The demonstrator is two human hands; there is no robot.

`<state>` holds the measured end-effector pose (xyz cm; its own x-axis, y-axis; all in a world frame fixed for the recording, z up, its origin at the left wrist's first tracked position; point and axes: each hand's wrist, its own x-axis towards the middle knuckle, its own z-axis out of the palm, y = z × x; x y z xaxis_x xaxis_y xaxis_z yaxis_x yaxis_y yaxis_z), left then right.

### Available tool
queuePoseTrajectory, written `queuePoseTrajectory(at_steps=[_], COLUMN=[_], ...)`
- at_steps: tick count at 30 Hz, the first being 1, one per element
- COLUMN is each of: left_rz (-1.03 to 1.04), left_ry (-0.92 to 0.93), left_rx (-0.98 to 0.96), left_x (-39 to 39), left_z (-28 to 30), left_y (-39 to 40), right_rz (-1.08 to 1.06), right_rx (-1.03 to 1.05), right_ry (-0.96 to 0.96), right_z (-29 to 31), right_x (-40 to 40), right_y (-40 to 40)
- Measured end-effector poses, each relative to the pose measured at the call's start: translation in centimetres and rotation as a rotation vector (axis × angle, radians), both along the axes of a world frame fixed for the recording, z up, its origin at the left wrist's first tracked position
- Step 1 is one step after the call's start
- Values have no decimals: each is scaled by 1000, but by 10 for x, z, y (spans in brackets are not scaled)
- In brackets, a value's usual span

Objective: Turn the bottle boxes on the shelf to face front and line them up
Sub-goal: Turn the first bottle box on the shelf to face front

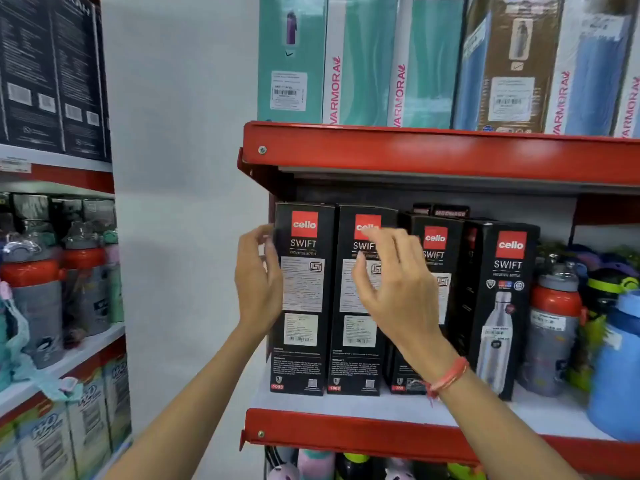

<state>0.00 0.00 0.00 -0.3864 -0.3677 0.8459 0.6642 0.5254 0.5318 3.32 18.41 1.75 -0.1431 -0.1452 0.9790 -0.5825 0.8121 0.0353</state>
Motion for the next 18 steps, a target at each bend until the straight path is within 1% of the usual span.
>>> queuePoseTrajectory(at_steps=[1, 3, 4, 7, 10, 11, 13, 16, 18], left_rz=[-33, -70, -122, -377, -603, -654, -698, -707, -706], left_ry=[-67, -246, -343, -588, -745, -783, -799, -760, -739], left_rx=[78, 137, 161, 269, 212, 194, 181, 158, 146], left_x=[-3, -17, -22, -31, -26, -26, -27, -28, -26], left_z=[-4, -17, -25, -37, -41, -42, -44, -45, -45], left_y=[-4, -14, -17, -26, -30, -31, -36, -50, -61], right_rz=[26, 27, 23, -17, -112, -140, -188, -218, -229], right_rx=[-6, -3, -1, -19, -70, -88, -118, -164, -159], right_ry=[-55, -215, -318, -514, -629, -639, -642, -658, -636], right_z=[-7, -24, -37, -69, -91, -95, -99, -97, -93], right_x=[-2, -5, -6, -13, -13, -13, -15, -17, -15], right_y=[-7, -21, -28, -50, -77, -86, -104, -120, -125])
